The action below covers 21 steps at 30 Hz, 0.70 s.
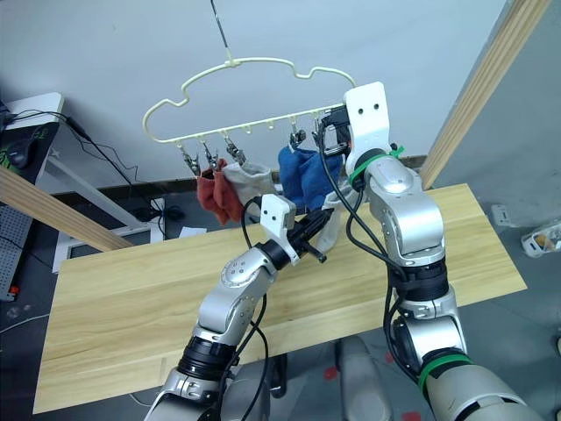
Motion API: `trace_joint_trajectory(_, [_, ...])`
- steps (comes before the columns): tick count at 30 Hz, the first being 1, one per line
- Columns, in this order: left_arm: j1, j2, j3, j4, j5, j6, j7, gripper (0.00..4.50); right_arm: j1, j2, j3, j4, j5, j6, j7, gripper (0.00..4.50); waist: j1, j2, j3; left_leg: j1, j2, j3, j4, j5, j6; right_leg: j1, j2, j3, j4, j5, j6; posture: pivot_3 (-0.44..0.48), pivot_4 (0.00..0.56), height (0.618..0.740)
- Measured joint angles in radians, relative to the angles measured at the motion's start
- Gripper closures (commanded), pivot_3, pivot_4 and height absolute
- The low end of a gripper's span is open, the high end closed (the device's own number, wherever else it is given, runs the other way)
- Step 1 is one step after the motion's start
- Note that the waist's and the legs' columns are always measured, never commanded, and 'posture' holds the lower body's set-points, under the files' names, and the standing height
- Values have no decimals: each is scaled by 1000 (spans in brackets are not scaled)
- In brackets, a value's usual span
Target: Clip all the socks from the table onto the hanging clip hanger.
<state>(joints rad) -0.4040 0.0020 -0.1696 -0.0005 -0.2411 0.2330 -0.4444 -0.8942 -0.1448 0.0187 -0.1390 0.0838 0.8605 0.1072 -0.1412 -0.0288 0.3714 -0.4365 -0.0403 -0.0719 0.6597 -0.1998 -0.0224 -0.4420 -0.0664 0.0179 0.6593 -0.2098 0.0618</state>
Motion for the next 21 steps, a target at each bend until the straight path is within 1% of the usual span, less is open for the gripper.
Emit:
trace_joint_trajectory(5, [-11,-4,6,1,1,0,11,4500,0,-4,-4,0,8,0,2,4383,0,0,0,0,0,0,0,0,0,0,0,0,0,0,0,-254,319,740])
trace_joint_trajectory(10, [-69,-47,23,10,13,-9,73,4500,-7,-16,-8,-1,15,3,6,4383,1,0,0,0,0,1,0,0,0,0,0,0,-1,0,1,-254,320,740])
trace_joint_trajectory(14, [-122,-89,40,56,25,-29,130,4500,-34,-41,-13,-24,20,37,22,4383,0,0,0,0,0,1,0,0,0,0,0,-1,-1,-1,1,-263,322,740])
trace_joint_trajectory(21, [-152,-119,62,109,14,-40,151,4500,-48,-91,-37,-75,58,113,65,4383,-1,0,0,-1,0,1,-1,0,0,0,0,-1,-1,-1,1,-273,325,740])
